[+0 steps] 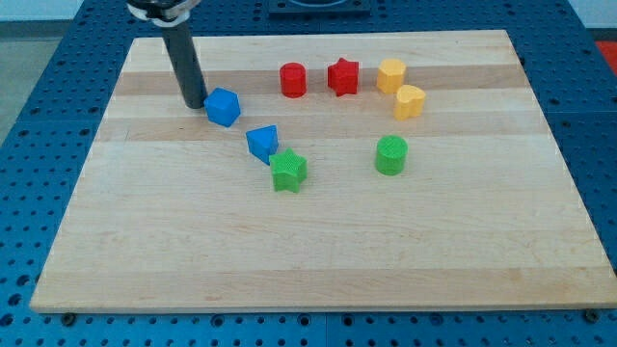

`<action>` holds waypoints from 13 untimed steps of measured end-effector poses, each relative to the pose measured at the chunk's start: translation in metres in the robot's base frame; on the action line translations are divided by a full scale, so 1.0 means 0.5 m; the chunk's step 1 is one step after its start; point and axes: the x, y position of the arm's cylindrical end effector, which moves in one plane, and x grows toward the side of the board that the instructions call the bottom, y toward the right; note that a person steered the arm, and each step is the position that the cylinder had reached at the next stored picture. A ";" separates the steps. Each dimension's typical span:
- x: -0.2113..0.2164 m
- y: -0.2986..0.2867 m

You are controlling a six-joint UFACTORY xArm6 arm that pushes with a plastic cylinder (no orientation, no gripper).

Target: Place the green circle vertically below the red star

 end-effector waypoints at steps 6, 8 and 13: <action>0.428 0.203; 0.450 0.515; 0.278 0.613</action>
